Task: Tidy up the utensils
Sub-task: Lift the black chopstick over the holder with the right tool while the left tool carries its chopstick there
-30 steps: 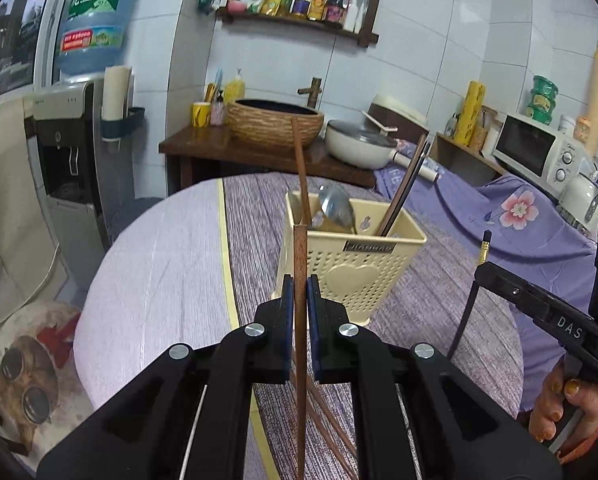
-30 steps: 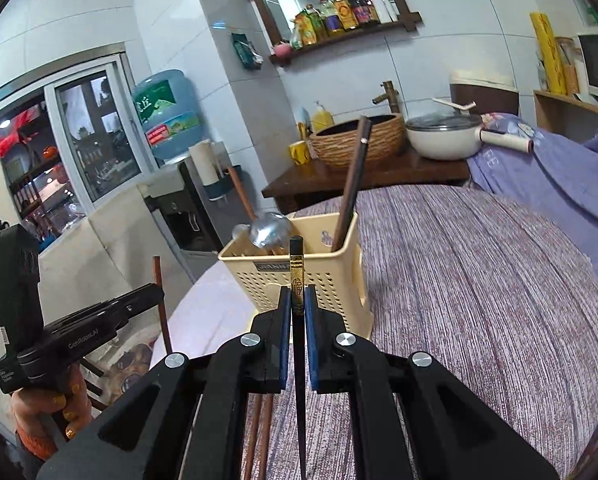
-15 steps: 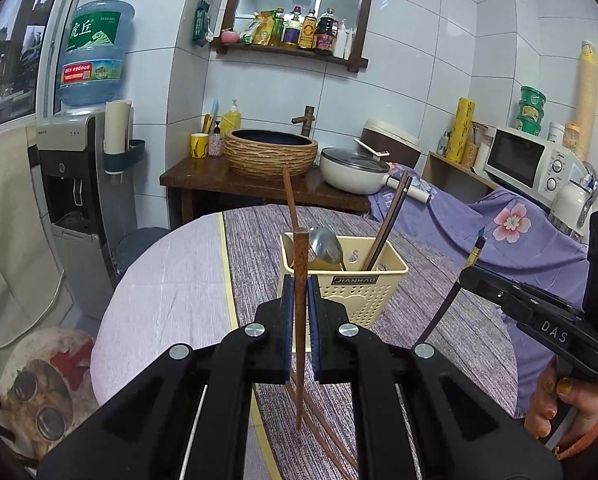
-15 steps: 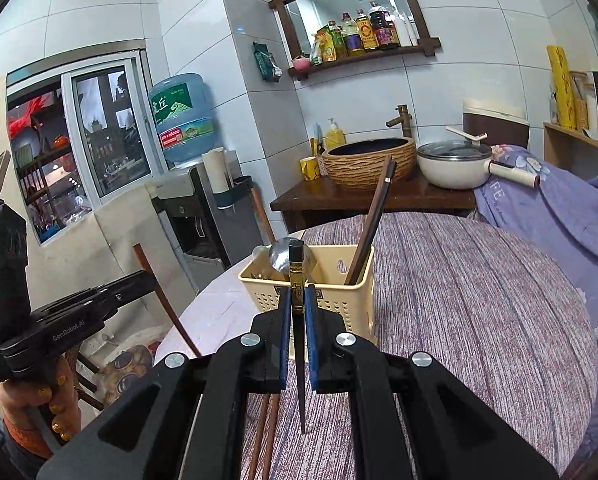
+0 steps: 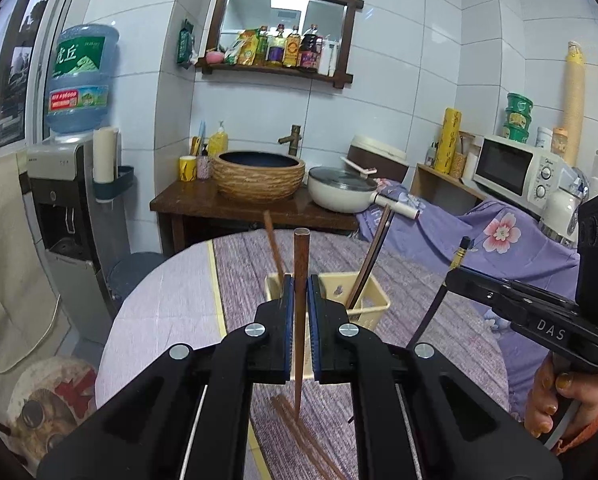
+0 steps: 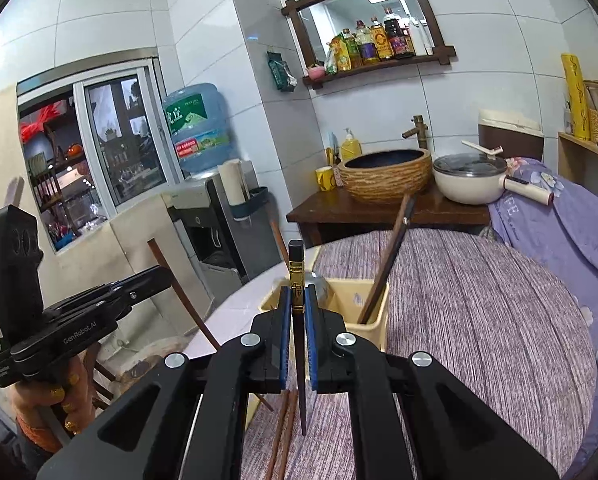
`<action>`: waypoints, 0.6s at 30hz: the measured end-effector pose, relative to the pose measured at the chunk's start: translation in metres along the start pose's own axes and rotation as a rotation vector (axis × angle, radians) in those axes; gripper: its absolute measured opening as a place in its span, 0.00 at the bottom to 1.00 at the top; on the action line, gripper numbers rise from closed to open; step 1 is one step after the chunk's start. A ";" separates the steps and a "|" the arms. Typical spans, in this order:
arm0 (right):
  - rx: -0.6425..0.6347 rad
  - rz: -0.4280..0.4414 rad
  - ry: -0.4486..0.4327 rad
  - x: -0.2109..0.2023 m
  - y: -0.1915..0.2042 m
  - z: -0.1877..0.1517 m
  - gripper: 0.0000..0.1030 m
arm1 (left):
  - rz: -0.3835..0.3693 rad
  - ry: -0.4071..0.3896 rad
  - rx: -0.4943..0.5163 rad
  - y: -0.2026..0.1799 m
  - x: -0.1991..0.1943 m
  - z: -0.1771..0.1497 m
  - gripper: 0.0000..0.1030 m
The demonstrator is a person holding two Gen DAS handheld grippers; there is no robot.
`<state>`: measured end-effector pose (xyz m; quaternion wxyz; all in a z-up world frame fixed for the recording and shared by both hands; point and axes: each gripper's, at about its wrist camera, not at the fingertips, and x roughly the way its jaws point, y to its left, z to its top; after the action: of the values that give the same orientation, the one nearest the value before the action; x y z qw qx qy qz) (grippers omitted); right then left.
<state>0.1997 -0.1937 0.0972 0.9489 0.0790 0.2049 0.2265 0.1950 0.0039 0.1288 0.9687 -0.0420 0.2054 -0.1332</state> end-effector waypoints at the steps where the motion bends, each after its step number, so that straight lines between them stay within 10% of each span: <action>1: -0.001 0.003 -0.008 -0.001 0.001 0.005 0.07 | -0.005 -0.012 0.006 -0.003 -0.002 0.009 0.07; 18: -0.019 -0.117 -0.160 0.017 -0.005 0.104 0.07 | 0.075 -0.124 0.010 -0.024 0.037 0.129 0.07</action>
<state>0.2596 -0.1964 0.1844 0.9746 0.0756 0.1306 0.1656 0.2746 -0.0255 0.2357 0.9840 -0.0379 0.1458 -0.0950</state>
